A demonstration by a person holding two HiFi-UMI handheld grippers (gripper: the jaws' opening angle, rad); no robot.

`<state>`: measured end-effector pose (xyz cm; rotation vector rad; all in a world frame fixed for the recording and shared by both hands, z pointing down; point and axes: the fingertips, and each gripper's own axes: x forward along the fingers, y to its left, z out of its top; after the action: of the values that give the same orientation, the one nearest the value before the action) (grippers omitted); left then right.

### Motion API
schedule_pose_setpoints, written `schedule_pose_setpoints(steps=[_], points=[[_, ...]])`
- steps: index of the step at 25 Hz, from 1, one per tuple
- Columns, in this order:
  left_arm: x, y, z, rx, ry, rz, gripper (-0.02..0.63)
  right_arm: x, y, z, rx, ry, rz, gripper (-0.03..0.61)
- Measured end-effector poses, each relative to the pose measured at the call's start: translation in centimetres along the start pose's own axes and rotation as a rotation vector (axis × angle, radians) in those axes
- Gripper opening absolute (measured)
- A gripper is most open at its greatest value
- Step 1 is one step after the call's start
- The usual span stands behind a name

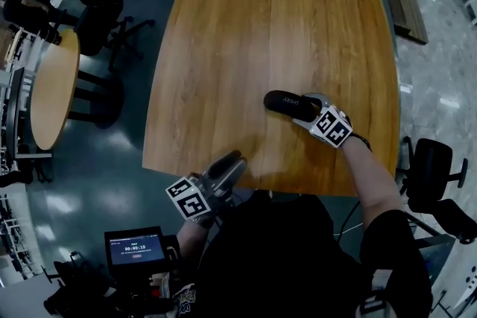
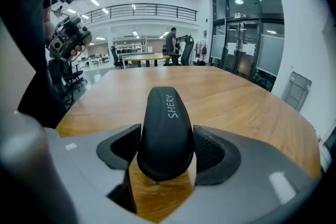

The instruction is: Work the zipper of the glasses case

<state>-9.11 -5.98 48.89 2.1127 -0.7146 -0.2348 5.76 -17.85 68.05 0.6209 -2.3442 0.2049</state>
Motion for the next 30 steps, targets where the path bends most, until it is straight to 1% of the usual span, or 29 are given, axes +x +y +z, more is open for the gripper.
schedule_pose_setpoints(steps=[2,4,6,8,10,12,13,15,16,17,19,22,24,25,27,30], points=[[-0.2,0.2,-0.4,-0.005,0.008,0.000,0.155,0.1,0.2,-0.5,-0.034,0.044,0.011,0.302],[-0.3,0.2,-0.6,-0.012,0.018,-0.012,0.155,0.2,0.3,-0.8,-0.044,0.066,0.016,0.305],[-0.2,0.0,-0.8,-0.014,0.031,-0.029,0.153,0.0,0.4,-0.7,-0.049,0.072,0.016,0.306],[-0.2,-0.2,-1.2,-0.012,0.045,-0.048,0.153,-0.9,0.6,-0.6,-0.053,0.071,0.004,0.324],[-0.3,-0.3,-1.5,-0.007,0.053,-0.065,0.152,-2.1,1.0,-0.1,-0.028,0.036,-0.022,0.326],[-0.4,-0.5,-1.7,-0.002,0.059,-0.086,0.150,-4.2,1.5,1.1,0.015,-0.030,-0.063,0.332],[-0.4,-0.7,-1.9,0.002,0.065,-0.099,0.149,-5.6,1.8,1.9,0.045,-0.079,-0.091,0.309],[-0.3,-1.3,-2.5,0.019,0.084,-0.125,0.147,-9.0,2.6,3.5,0.129,-0.202,-0.166,0.225],[-0.2,-1.8,-2.8,0.027,0.097,-0.141,0.144,-10.9,3.2,4.2,0.180,-0.267,-0.206,0.089],[0.0,-2.2,-3.1,0.033,0.110,-0.158,0.144,-12.6,3.9,5.1,0.230,-0.328,-0.237,0.012],[0.4,-2.6,-3.3,0.041,0.133,-0.195,0.134,-15.0,5.7,6.8,0.317,-0.427,-0.276,0.005],[1.3,-2.9,-3.5,0.074,0.157,-0.236,0.111,-17.3,8.1,9.1,0.407,-0.538,-0.326,0.005],[2.0,-3.4,-4.0,0.105,0.145,-0.263,0.081,-18.7,9.6,10.3,0.466,-0.607,-0.336,0.005],[2.1,-3.8,-4.0,0.119,0.135,-0.267,0.076,-19.3,10.4,10.9,0.490,-0.634,-0.333,0.005],[1.9,-4.7,-3.4,0.156,0.119,-0.256,0.019,-19.6,12.0,12.6,0.511,-0.665,-0.308,0.005],[1.2,-5.0,-2.9,0.230,0.100,-0.235,0.000,-19.3,14.2,15.3,0.474,-0.675,-0.257,0.005]])
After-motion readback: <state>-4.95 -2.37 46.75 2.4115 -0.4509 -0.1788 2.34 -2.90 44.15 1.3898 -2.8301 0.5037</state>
